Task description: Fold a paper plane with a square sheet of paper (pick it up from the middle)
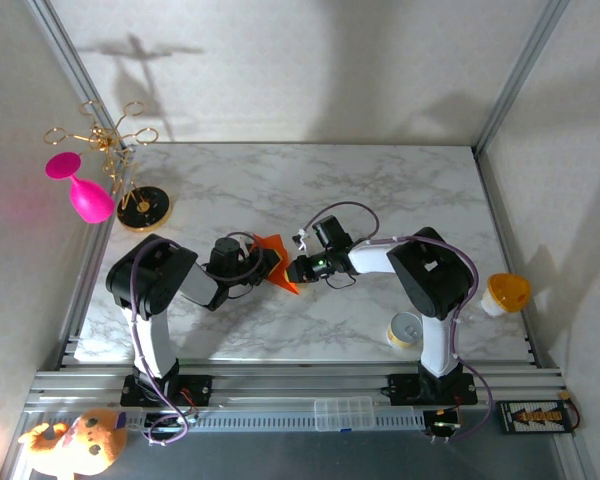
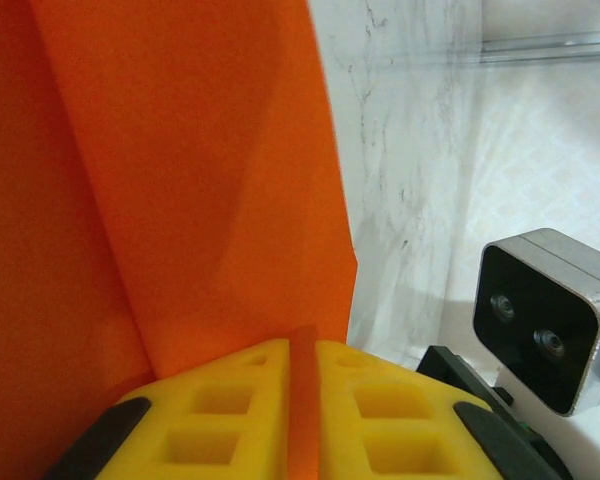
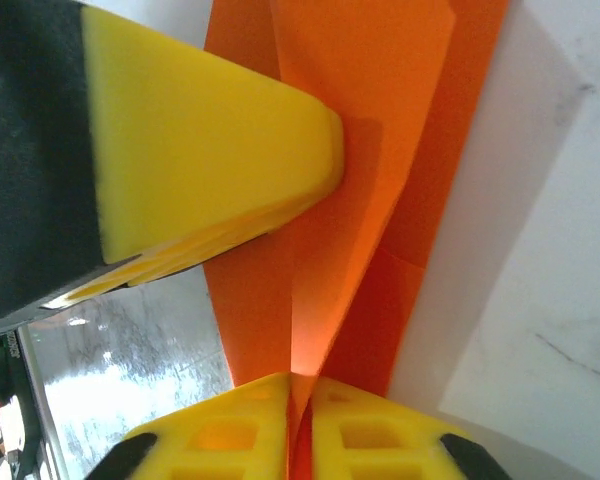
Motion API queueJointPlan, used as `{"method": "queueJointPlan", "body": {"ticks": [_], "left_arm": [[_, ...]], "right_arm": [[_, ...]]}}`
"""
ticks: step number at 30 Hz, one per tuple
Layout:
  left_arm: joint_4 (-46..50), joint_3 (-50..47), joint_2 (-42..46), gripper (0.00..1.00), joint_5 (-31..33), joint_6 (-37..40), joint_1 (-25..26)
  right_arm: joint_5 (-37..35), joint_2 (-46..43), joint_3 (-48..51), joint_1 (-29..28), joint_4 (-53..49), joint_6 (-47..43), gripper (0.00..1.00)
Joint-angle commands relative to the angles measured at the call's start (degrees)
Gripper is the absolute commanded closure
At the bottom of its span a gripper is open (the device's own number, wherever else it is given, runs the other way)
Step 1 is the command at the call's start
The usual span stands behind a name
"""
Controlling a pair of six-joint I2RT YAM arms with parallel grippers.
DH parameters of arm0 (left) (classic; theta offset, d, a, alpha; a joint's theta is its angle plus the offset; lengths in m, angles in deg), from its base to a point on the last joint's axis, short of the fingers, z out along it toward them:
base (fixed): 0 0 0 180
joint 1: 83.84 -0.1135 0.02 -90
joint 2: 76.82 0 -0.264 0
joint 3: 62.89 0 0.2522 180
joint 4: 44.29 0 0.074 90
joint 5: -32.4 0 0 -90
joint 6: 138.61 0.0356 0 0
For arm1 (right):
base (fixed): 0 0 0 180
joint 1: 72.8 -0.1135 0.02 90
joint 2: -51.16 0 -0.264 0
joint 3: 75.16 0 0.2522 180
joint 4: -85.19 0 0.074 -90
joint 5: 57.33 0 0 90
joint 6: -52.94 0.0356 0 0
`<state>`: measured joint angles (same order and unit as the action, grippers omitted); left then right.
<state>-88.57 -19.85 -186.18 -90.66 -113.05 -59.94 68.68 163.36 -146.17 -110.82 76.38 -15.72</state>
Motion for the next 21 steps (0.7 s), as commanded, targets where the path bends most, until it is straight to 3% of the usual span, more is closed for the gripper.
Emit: {"method": "queueJointPlan", "body": {"ticks": [1,21], "left_arm": [[0.91,-1.1,-1.28,0.86,1.4,1.6,0.27],[-0.93,-2.56,-3.02,0.86,2.12,1.38,0.18]], "right_arm": [[-9.23,3.26,0.7,0.4,-8.25,-1.66,0.83],[-2.97,-3.82,0.65,0.75,-10.75,0.28,0.78]]}}
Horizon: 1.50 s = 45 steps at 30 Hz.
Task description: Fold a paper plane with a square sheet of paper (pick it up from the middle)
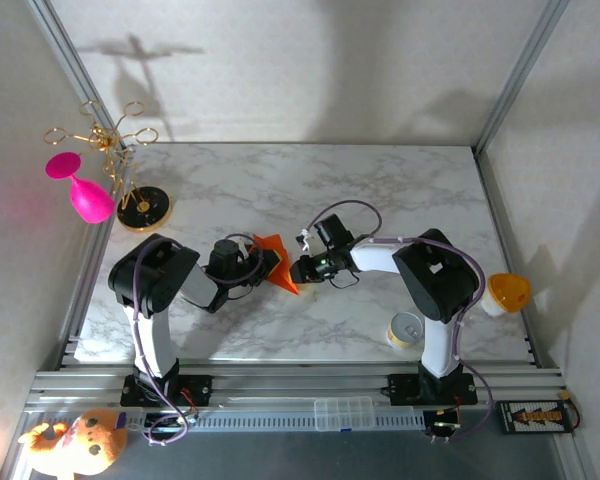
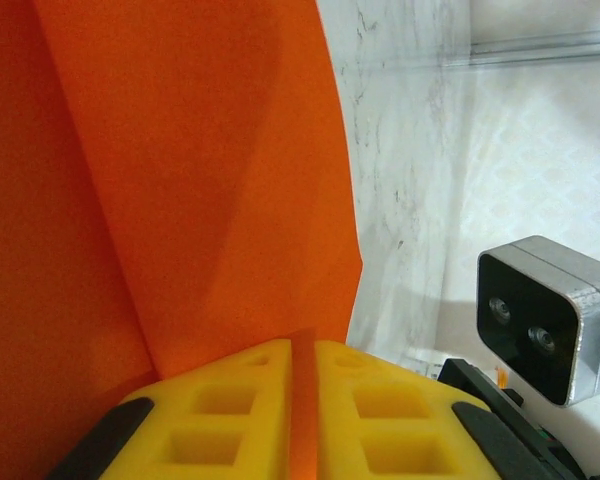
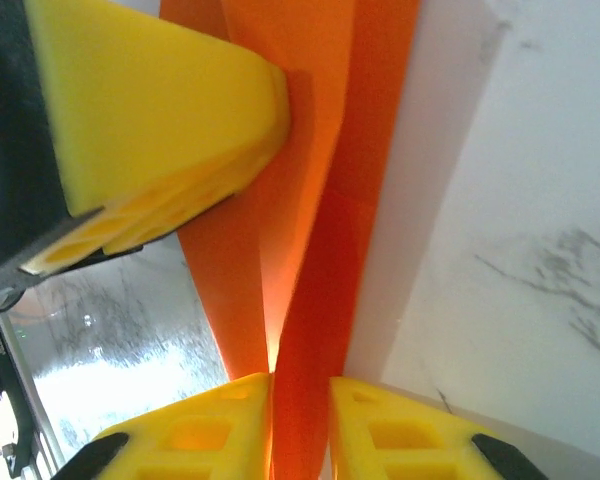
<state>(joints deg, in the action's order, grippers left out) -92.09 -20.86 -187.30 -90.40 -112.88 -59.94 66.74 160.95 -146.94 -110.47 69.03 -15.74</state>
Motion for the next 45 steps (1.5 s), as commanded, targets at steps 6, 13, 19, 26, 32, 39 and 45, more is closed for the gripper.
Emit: {"method": "queueJointPlan", "body": {"ticks": [6,13,19,26,32,39,45], "left_arm": [[2.15,-1.95,-2.11,0.86,2.2,0.44,0.18],[2.4,-2.08,-2.11,0.88,2.74,-0.16,0.09],[4.49,-1.56,-2.2,0.88,2.75,0.37,0.09],[6.42,-1.17,-1.55,0.88,2.74,1.51,0.09],[6.98,-0.87,-1.47,0.89,2.82,1.7,0.09],[7.42,-1.0,-1.32,0.89,3.09,1.8,0.1],[7.86,-1.11,-1.37,0.89,3.27,1.87,0.15]], "right_arm": [[0.53,0.36,1.21,0.4,-2.84,-0.15,0.82],[0.57,2.65,0.64,0.4,-3.05,-0.71,0.86],[-0.32,2.26,0.64,0.4,-3.11,-0.75,0.85],[-6.33,-7.87,2.24,0.93,-1.01,1.44,0.76],[5.04,-5.8,1.55,0.61,2.45,1.49,0.85],[9.31,-1.48,-0.11,-0.39,3.84,1.51,0.92],[9.04,0.67,-0.16,-0.39,3.58,1.64,0.94]]}}
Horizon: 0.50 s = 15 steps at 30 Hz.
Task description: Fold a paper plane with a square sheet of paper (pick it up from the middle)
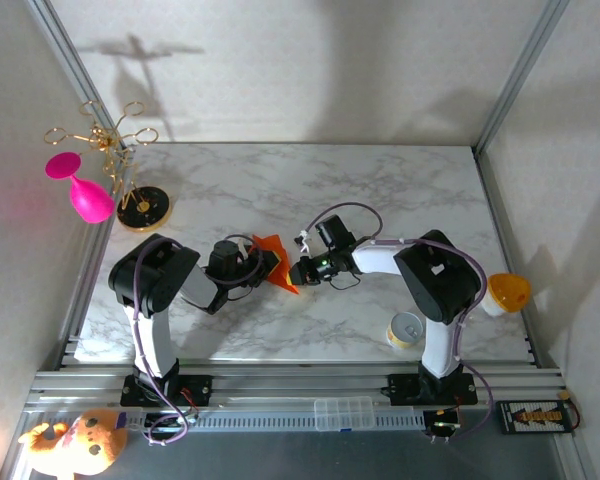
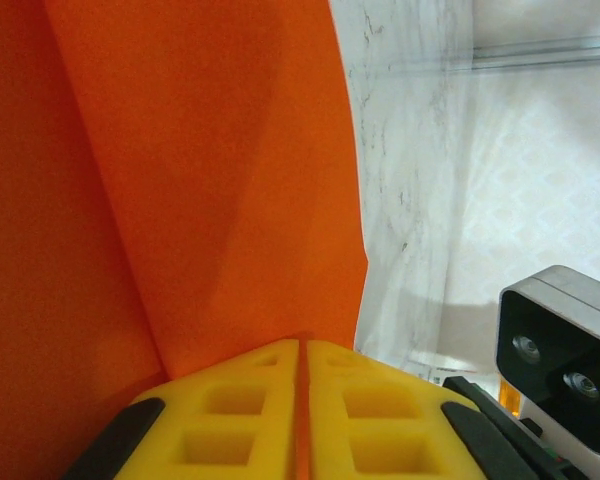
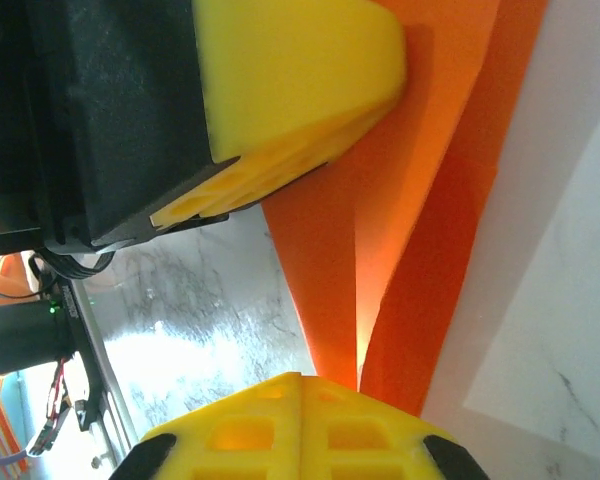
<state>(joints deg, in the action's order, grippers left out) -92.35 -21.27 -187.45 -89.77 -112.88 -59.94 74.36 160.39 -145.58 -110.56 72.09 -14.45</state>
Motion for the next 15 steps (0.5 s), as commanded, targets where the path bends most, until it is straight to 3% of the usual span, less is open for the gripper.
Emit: {"method": "queueJointPlan", "body": {"ticks": [1,15], "left_arm": [[8.12,-0.69,-1.25,0.89,2.63,1.87,0.14],[8.21,-1.14,-1.29,0.9,3.07,1.69,0.18]], "right_arm": [[1.2,1.58,-1.38,-0.3,0.39,0.32,0.94],[-0.34,4.04,-1.71,-0.3,-0.73,0.02,0.94]]}}
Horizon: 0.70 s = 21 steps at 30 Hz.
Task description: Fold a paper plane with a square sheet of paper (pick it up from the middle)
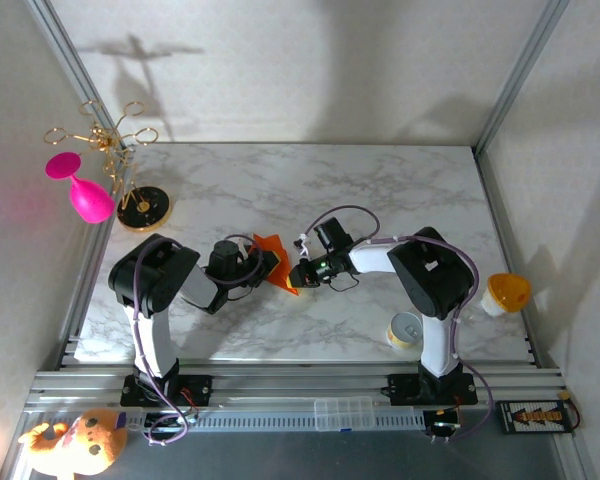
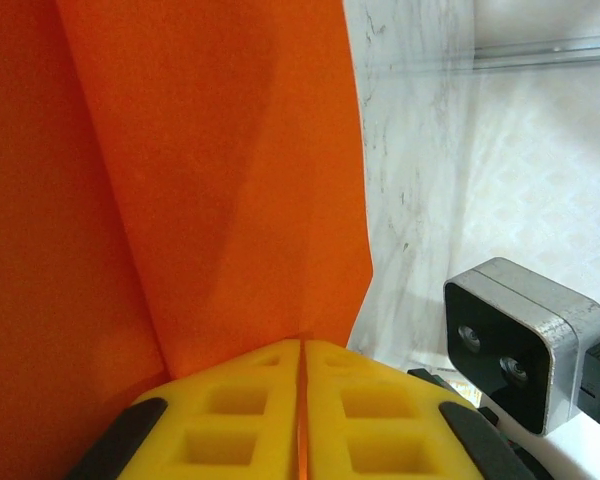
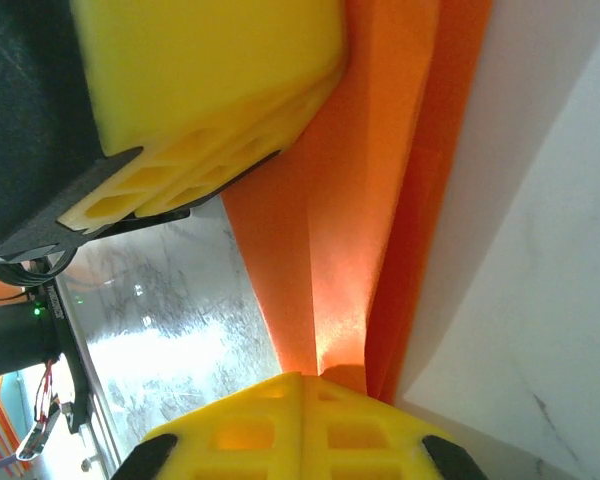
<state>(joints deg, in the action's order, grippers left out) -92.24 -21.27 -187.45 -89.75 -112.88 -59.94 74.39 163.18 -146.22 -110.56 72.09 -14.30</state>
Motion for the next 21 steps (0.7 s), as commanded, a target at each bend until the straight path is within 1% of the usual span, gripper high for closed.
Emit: {"method": "queueJointPlan", "body": {"ticks": [1,9,17,21], "left_arm": [[8.1,-1.21,-1.33,0.9,3.09,1.62,0.18],[9.73,-0.97,-1.15,0.9,3.75,1.6,0.18],[16.61,0.68,-0.07,0.91,5.54,2.98,0.35],[19.39,1.69,0.06,0.91,6.28,3.44,0.51]], "right_arm": [[-0.69,1.31,-1.1,-0.3,-0.99,-0.17,0.94],[-3.85,0.81,-1.58,-0.3,-3.17,-0.87,0.94],[-5.92,-5.01,-3.4,-0.97,-6.35,-1.53,0.93],[-8.35,-4.97,-4.89,-1.77,-8.7,-2.01,0.93]]}}
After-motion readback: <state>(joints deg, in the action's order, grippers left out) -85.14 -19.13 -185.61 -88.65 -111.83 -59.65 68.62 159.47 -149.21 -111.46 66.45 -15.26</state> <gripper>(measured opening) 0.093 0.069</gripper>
